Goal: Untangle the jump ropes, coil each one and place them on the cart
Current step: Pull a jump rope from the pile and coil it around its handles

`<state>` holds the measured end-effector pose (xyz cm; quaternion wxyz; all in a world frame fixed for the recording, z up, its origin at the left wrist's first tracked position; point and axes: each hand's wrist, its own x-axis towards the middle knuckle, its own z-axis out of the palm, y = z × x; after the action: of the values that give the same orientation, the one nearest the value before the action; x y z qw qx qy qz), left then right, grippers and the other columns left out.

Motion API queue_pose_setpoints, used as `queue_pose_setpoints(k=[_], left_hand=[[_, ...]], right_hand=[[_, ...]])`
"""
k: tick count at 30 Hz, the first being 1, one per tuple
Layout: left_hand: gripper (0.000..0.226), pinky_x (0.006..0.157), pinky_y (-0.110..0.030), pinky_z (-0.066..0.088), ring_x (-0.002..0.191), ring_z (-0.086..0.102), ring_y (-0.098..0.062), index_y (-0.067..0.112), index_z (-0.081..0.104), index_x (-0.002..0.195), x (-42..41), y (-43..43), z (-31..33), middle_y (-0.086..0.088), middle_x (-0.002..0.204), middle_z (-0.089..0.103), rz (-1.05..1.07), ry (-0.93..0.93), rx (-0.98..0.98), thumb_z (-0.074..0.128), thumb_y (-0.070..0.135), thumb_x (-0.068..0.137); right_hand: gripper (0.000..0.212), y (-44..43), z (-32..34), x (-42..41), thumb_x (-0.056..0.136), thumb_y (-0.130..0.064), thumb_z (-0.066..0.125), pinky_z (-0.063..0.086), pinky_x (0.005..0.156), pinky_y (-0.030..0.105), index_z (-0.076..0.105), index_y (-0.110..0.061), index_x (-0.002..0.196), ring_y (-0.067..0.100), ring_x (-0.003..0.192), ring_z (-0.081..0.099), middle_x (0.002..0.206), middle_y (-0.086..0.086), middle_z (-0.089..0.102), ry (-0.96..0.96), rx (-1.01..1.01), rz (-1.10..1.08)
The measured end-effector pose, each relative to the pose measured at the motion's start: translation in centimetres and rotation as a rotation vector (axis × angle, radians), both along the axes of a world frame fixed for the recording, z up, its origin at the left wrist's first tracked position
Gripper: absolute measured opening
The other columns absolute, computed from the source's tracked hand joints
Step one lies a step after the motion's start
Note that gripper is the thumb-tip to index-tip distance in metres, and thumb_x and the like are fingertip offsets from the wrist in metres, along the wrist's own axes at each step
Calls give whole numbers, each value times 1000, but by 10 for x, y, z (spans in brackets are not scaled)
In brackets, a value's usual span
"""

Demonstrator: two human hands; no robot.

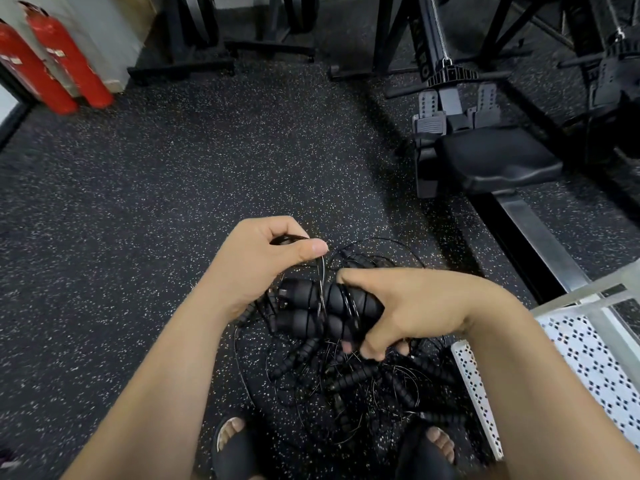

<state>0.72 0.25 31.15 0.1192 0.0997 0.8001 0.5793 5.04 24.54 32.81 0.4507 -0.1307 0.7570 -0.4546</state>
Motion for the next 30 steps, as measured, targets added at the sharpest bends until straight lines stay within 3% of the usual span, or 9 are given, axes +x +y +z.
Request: queue_pose_setpoints(k=[4,6,8,13,16,20,23,27,30], left_hand=[[23,58,-24,45,55,50,-6,20,69,72,-3,0,2,8,66,58,-38,-201,244,77,31,90],[24,72,-33,55,70,65,-14,21,74,75,-3,3,-1,0,74,70,-16,-138,178,68,13,97],[20,69,-38,49,69,57,-26,7,74,87,-3,8,-9,-24,76,64,41,-106,69,61,7,102],[38,50,-30,22,52,27,-11,27,72,83,5,27,-10,10,60,35,-2,-184,5,52,45,110],[45,59,-35,30,56,34,-11,17,60,86,8,29,-11,11,63,40,-78,-106,-170,48,53,111],[37,63,-33,38,56,40,-13,39,74,90,12,31,-3,3,64,43,-142,-65,-349,48,56,109],[33,57,-31,31,52,35,-12,36,76,87,13,30,0,7,57,38,-159,-58,-340,55,51,108],[29,56,-31,30,55,38,-12,33,76,87,14,27,6,10,54,39,-138,-50,-320,61,49,105],[28,61,-31,34,59,44,-13,30,77,84,10,21,6,-2,60,53,-96,-16,-293,66,49,102]], right_hand=[[59,3,16,4,90,19,73,46,53,28,43,6,139,25,79,66,114,23,76,-40,-328,-63],[60,2,18,3,89,20,72,45,51,27,44,6,140,25,76,65,117,27,75,2,-455,-170],[59,-1,15,0,88,19,72,45,51,27,48,3,140,24,75,64,119,30,73,65,-533,-316],[52,-7,6,-9,87,13,76,45,53,31,54,3,133,22,75,65,118,34,70,172,-595,-698],[42,-7,-3,-14,86,11,79,48,53,34,58,2,121,24,75,68,110,27,76,270,-486,-880],[36,0,-13,-17,82,2,80,50,52,34,59,-15,105,24,59,65,83,12,77,452,-125,-932],[37,2,-23,-18,78,-8,81,58,53,41,56,-27,98,23,53,66,78,3,74,506,103,-869],[38,6,-30,-21,76,-14,80,63,67,49,55,-26,101,29,67,70,82,1,71,510,345,-686],[41,5,-27,-19,75,-3,80,62,53,40,58,-28,100,19,54,67,83,4,74,389,353,-494]])
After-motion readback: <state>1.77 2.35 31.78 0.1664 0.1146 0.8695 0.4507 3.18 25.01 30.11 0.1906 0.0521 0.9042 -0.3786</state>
